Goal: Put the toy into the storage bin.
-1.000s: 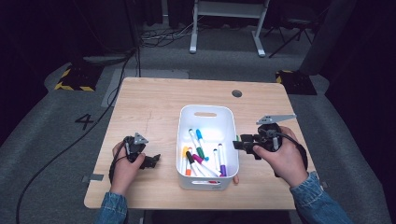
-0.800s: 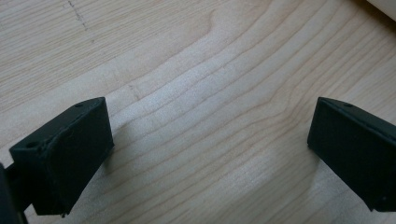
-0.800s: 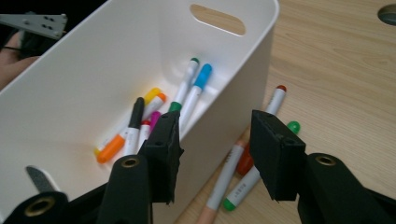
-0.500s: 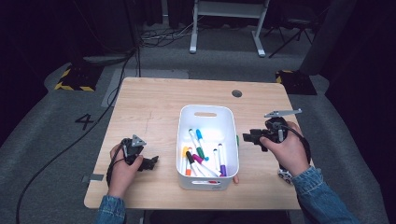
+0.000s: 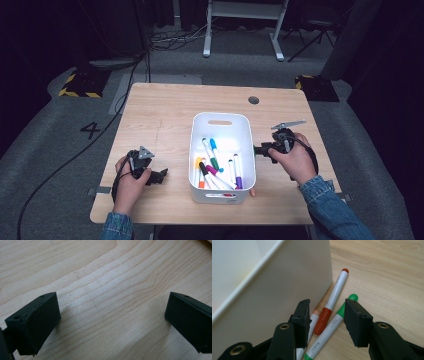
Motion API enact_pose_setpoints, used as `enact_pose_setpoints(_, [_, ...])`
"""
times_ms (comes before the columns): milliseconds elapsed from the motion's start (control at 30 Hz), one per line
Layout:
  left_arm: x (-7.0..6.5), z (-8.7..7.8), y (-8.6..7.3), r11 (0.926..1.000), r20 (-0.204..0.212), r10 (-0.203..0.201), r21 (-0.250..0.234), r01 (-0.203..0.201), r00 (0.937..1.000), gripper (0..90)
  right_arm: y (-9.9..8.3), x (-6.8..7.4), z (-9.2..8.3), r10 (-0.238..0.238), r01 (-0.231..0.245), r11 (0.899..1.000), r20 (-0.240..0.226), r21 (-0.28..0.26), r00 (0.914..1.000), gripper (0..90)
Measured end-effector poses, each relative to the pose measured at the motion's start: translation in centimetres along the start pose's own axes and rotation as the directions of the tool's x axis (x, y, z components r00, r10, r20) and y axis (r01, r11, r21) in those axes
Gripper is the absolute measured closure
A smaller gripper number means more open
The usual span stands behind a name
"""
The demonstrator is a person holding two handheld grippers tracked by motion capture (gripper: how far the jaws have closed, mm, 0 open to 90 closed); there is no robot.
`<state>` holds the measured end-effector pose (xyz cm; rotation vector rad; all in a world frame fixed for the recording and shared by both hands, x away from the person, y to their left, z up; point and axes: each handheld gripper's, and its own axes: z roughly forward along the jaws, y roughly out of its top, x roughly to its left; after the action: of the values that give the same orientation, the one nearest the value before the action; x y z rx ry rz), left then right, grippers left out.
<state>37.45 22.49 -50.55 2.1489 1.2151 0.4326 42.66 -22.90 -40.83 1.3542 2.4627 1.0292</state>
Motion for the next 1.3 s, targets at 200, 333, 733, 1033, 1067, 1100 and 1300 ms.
enact_pose_setpoints(200, [0.0,0.0,0.0,1.0,0.003,0.0,0.002,0.0,1.0,0.2,-0.8,-0.8,1.9,0.02,-0.02,0.999,0.015,0.033,0.9997,56.9])
enact_pose_setpoints(333, [0.0,0.0,0.0,1.0,0.003,0.0,0.002,0.0,1.0,0.2,-1.3,-1.3,2.8,0.039,-0.041,0.998,0.022,0.054,0.999,56.9])
enact_pose_setpoints(733, [0.0,0.0,0.0,1.0,0.005,0.002,0.002,-0.002,1.0,0.2,-2.2,-1.5,5.2,0.05,-0.054,0.992,0.038,0.116,0.9981,58.5])
enact_pose_setpoints(1033, [0.1,0.0,0.0,1.0,0.009,0.002,0.004,-0.002,1.0,0.2,-2.7,-2.1,5.4,0.057,-0.067,0.985,0.067,0.161,0.9961,67.6])
enact_pose_setpoints(1067, [0.1,0.0,0.1,1.0,0.009,0.003,0.005,-0.003,1.0,0.1,-2.8,-2.2,5.3,0.055,-0.067,0.983,0.073,0.174,0.9958,69.4])
enact_pose_setpoints(1100, [0.1,0.0,0.1,1.0,0.008,0.003,0.005,-0.003,1.0,0.1,-2.9,-2.3,5.3,0.054,-0.068,0.981,0.083,0.18,0.9951,71.5])
enact_pose_setpoints(1300, [0.1,0.0,0.1,1.0,0.007,0.003,0.005,-0.003,1.0,0.1,-3.1,-2.4,5.0,0.061,-0.085,0.975,0.123,0.204,0.9906,76.6])
